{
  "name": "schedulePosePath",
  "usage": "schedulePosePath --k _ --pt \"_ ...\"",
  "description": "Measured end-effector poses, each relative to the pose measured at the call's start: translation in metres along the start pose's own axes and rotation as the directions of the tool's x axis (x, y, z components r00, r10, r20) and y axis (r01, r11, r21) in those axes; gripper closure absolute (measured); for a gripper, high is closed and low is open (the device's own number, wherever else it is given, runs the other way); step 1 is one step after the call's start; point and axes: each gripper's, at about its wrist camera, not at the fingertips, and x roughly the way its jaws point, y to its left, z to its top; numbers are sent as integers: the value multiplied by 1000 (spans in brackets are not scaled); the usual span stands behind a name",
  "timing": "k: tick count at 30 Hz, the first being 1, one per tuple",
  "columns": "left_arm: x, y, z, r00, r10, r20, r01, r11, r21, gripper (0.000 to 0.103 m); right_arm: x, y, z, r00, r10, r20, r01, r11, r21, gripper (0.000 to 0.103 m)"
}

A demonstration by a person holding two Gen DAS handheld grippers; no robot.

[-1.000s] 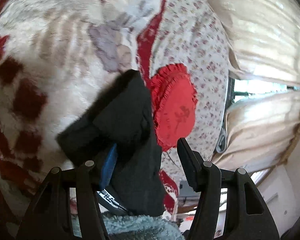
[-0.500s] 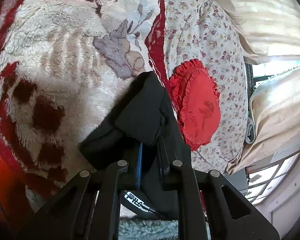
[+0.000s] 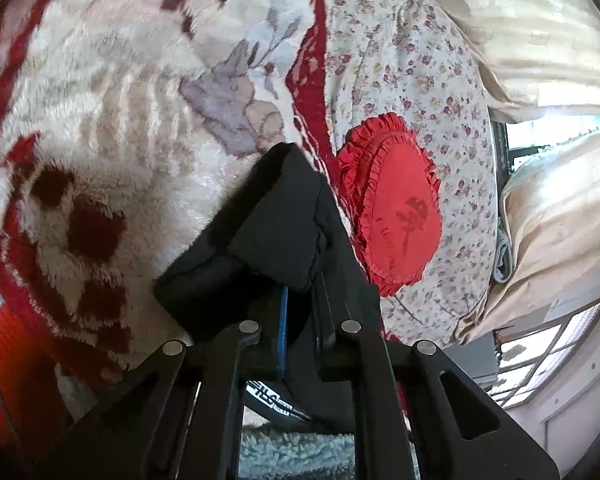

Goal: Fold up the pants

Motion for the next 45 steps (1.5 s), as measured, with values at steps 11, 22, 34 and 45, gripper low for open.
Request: schedulePosePath --k 11,22,34,45 --pt "-7 30 -22 995 99 -14 -99 995 -21 95 -6 -22 -11 993 -97 -73 96 995 -14 97" --pt "-26 -2 -28 917 338 214 -382 898 218 82 -27 -1 -2 971 -239 28 240 961 -136 96" --pt "49 -109 -44 903 286 321 -429 648 630 82 97 192 -11 983 -165 -83 51 672 -739 96" --pt "81 -57 -13 900 378 218 -436 751 496 82 283 231 -86 898 -378 -225 -82 359 -930 96"
